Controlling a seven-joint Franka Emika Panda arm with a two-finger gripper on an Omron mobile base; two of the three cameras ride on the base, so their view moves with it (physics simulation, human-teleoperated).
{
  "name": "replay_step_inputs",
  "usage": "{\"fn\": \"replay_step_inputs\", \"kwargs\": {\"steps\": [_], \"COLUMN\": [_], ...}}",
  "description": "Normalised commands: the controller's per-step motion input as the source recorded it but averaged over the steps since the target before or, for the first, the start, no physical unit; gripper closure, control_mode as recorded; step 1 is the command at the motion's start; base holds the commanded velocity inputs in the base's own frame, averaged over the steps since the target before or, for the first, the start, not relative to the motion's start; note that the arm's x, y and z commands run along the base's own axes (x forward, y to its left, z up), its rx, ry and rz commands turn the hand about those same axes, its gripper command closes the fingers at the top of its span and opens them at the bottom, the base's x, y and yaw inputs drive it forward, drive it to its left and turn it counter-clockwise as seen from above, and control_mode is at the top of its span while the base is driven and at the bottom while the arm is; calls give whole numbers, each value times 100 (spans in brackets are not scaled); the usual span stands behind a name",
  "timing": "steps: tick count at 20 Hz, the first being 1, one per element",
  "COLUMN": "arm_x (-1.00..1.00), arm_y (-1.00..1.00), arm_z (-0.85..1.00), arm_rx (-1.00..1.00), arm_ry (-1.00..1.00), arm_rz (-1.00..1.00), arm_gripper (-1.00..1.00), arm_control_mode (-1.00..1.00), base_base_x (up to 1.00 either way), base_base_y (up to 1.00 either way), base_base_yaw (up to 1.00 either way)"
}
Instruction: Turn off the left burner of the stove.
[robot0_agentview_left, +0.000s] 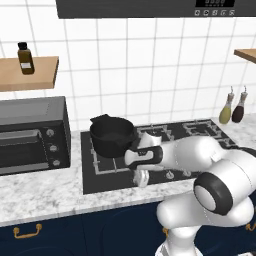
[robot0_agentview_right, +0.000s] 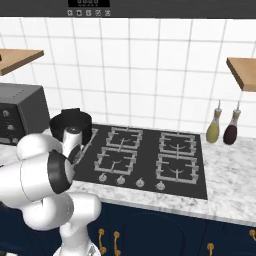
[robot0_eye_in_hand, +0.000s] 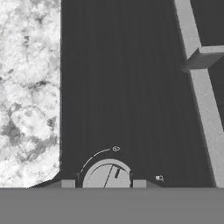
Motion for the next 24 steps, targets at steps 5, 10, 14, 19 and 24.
{"fn": "replay_step_inputs", "kwargs": {"steps": [5, 10, 14, 19, 24], "arm_x": [0, 0, 0, 0, -8], "arm_y": [-7, -7, -16, -36, -57], "arm_z": [0, 0, 0, 0, 0], "arm_rx": [0, 0, 0, 3, 10], "arm_ry": [24, 25, 24, 23, 11], "arm_rz": [-62, -71, -75, -80, -75], "arm_gripper": [100, 100, 100, 100, 100], "arm_control_mode": [-100, -100, -100, -100, -100], "base_base_x": [0, 0, 0, 0, 0], "base_base_y": [0, 0, 0, 0, 0], "base_base_yaw": [0, 0, 0, 0, 0]}}
